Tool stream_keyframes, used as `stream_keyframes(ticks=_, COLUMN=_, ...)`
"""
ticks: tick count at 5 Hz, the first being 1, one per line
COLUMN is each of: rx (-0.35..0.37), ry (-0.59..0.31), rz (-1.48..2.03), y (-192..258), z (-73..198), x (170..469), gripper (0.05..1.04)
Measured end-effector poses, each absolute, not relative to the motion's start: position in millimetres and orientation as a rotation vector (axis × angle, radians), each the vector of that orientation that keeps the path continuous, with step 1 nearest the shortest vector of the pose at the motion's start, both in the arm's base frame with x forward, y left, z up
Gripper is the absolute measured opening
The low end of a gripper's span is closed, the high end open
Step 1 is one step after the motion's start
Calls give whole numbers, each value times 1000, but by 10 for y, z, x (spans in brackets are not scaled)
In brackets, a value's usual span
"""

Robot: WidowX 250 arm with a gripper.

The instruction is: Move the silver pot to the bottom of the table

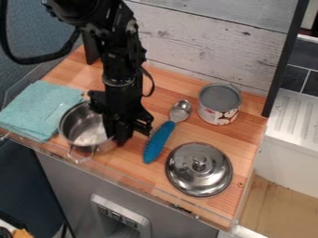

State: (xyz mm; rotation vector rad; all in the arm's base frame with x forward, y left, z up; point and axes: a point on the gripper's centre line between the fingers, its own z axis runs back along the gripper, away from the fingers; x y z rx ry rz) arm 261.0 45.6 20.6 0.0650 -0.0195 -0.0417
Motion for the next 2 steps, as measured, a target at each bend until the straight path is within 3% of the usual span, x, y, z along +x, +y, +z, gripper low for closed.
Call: stream_keyframes(ticks=2, rx=75, ry=-121, rz=-78, y=408, z=549, x=2601, gripper=840)
